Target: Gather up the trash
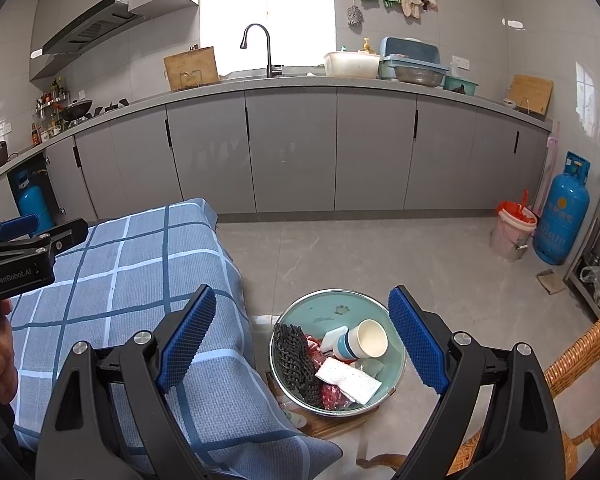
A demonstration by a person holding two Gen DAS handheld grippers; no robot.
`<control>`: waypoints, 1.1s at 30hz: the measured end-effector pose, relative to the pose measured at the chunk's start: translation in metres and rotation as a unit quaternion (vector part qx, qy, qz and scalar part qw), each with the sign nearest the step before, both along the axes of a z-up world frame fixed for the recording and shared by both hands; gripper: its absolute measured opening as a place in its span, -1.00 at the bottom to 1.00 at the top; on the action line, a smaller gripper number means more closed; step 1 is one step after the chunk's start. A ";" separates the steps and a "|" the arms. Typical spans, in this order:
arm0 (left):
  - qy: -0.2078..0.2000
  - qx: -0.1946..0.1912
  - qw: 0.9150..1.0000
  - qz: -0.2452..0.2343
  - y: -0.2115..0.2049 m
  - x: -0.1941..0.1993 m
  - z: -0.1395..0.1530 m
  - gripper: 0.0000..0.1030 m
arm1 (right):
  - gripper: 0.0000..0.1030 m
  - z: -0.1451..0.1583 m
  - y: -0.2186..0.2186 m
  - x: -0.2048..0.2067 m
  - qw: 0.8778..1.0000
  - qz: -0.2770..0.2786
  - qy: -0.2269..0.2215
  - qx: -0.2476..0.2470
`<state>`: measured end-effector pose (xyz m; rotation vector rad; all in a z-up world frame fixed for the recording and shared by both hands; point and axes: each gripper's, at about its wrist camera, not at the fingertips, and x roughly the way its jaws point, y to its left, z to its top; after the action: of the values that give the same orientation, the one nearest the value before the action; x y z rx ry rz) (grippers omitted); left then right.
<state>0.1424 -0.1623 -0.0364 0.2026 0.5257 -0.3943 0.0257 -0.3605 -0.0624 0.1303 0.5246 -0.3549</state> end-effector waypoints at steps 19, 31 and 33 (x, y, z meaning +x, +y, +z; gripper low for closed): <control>0.001 -0.010 0.988 0.157 0.106 0.036 -0.007 0.91 | 0.79 0.022 0.088 0.081 0.992 0.119 -0.036 0.014; 0.037 0.001 0.964 0.263 0.222 0.081 -0.031 0.92 | 0.81 0.000 0.215 0.189 0.971 0.238 -0.011 0.032; 0.045 0.004 0.960 0.278 0.237 0.086 -0.037 0.92 | 0.81 -0.005 0.230 0.199 0.967 0.252 -0.005 0.035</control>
<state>0.2288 0.0745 -0.0733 0.0382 0.6470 0.1482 0.2245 -0.1307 -0.0672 0.0623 0.5400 0.1622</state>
